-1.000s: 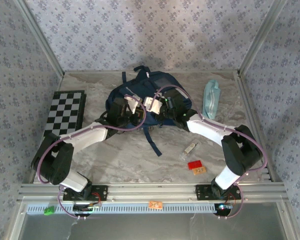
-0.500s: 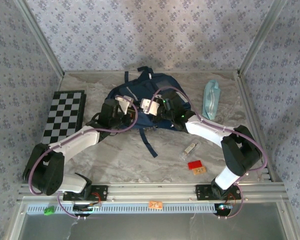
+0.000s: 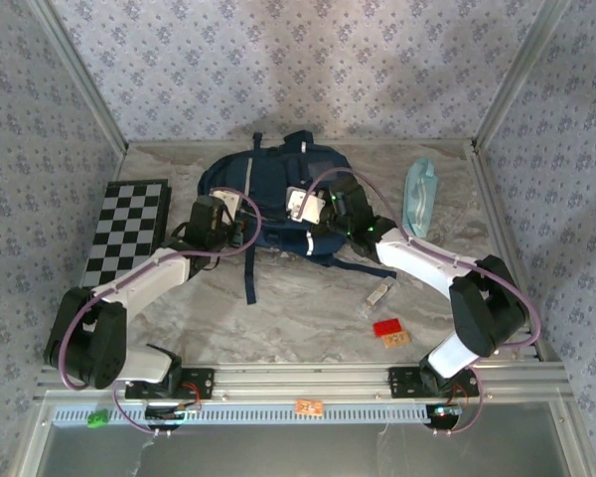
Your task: Pack books, pencil case, and school supplies into a backpack
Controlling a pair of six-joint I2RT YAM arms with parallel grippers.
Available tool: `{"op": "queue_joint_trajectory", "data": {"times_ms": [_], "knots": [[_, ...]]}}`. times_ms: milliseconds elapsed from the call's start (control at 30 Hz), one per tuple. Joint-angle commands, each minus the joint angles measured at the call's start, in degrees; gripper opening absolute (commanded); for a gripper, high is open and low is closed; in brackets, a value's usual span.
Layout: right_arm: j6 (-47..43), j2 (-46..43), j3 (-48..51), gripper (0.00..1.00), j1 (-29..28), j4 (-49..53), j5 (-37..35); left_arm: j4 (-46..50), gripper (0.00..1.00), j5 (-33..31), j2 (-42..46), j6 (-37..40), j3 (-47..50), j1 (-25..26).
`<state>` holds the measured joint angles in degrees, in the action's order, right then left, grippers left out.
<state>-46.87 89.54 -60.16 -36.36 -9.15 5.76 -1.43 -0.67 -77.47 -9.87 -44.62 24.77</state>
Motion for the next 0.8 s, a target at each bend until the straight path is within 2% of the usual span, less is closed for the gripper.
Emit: {"op": "queue_joint_trajectory", "data": {"times_ms": [0, 33, 100, 133, 200, 233, 267, 333, 400, 500, 667, 767], "knots": [[4.1, -1.3, -2.0, 0.00, -1.8, 3.8, -0.2, 0.3, 0.00, 2.3, 1.9, 1.1, -1.7, 0.9], [9.3, -1.4, -2.2, 0.00, -2.2, 4.0, -0.1, 1.2, 0.00, 1.9, 1.8, 1.2, -2.3, 1.3], [21.1, -1.5, -2.6, 0.24, -1.3, 6.1, 5.9, 1.6, 0.00, 1.7, 2.0, 0.6, -2.7, 1.3], [22.4, -1.3, -1.6, 0.33, -1.6, 5.9, 8.0, 1.6, 0.00, 2.1, 2.3, 0.3, -2.7, 1.3], [18.9, -0.4, 2.9, 0.51, -4.5, -1.3, 2.9, 1.7, 0.00, 3.5, 2.5, 0.0, -2.7, 1.3], [18.5, 0.8, 4.0, 0.63, -5.0, -4.7, 2.5, 2.2, 0.00, 3.7, 2.4, -0.1, -2.9, 1.3], [18.9, 2.2, 3.0, 0.69, -4.6, -4.6, 4.9, 2.8, 0.00, 4.1, 2.3, 0.0, -3.3, 1.3], [18.5, 6.0, -3.5, 0.72, -3.7, 3.0, 9.6, 3.1, 0.00, 3.9, 2.3, 0.4, -3.5, 1.3], [16.5, 9.7, -7.6, 0.78, -4.4, 5.4, 8.2, 3.3, 0.00, 3.5, 2.2, 0.5, -3.7, 1.3], [13.8, 12.7, -7.7, 0.81, -4.4, -0.1, 7.1, 3.2, 0.00, 3.6, 1.7, 0.2, -3.8, 1.3], [11.3, 18.5, -14.5, 0.84, -4.2, 0.8, 7.0, 2.8, 0.00, 3.8, 0.9, -0.2, -3.8, 1.3], [8.2, 21.3, -14.4, 0.87, -4.3, -3.8, 6.3, 2.3, 0.00, 4.4, 0.7, -0.6, -3.8, 1.3]]}}
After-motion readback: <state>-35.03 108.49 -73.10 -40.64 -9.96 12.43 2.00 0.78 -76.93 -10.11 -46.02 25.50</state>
